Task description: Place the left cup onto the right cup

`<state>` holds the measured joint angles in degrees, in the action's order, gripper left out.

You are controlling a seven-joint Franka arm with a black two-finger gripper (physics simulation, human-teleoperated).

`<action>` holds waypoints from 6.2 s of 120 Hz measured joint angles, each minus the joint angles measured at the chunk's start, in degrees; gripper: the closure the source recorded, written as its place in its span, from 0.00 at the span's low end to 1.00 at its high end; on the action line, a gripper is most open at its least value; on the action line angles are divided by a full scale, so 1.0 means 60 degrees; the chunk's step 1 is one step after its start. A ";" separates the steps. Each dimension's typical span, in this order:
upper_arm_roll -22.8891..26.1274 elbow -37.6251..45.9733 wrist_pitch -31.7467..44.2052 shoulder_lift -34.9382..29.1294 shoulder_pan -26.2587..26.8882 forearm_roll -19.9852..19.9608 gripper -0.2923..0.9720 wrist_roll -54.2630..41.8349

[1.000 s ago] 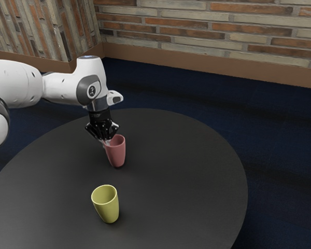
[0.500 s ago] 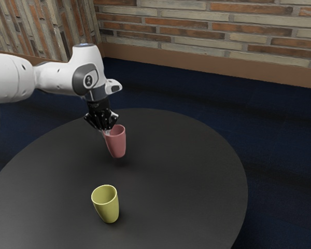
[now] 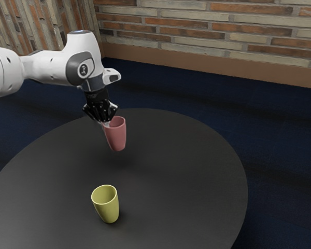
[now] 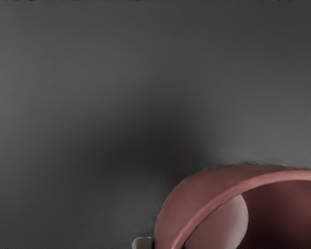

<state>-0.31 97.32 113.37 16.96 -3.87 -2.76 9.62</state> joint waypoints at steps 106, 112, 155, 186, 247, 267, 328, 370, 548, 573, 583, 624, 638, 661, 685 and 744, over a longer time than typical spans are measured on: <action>0.0802 0.1432 -0.0496 -0.1933 0.0100 0.0035 0.85 0.0041; 0.0865 0.1572 -0.0498 -0.2075 0.0112 0.0035 0.85 0.0043; 0.1190 0.2454 -0.0504 -0.2951 0.0128 0.0035 0.85 0.0053; 0.1271 0.3049 -0.0508 -0.3452 0.0185 0.0035 0.85 0.0056; 0.1282 0.4057 -0.0496 -0.4269 0.0106 0.0035 0.85 0.0062; 0.1333 0.4314 -0.0467 -0.4423 0.0104 0.0035 0.85 0.0071; 0.1659 0.4933 -0.0449 -0.5196 0.0092 0.0035 0.85 0.0125; 0.1754 0.5399 -0.0413 -0.5464 0.0090 0.0011 0.85 0.0144; 0.1766 0.5830 0.0026 -0.4932 0.0090 0.0008 0.85 0.0273; 0.1766 0.5830 0.0095 -0.4843 0.0090 0.0009 0.85 0.0290; 0.1766 0.5830 0.0108 -0.4808 0.0090 0.0009 0.85 0.0296; 0.1766 0.5880 0.0217 -0.4681 0.0090 0.0009 0.85 0.0320; 0.1766 0.5886 0.0245 -0.4630 0.0091 0.0009 0.85 0.0330; 0.1766 0.5888 0.0309 -0.4513 0.0090 0.0009 0.85 0.0343; 0.1766 0.5915 0.0380 -0.4446 0.0090 0.0011 0.85 0.0355; 0.1766 0.6035 0.0556 -0.4432 0.0090 -0.0043 0.68 0.0331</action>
<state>10.28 133.53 116.70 -9.64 -3.33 -3.02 11.60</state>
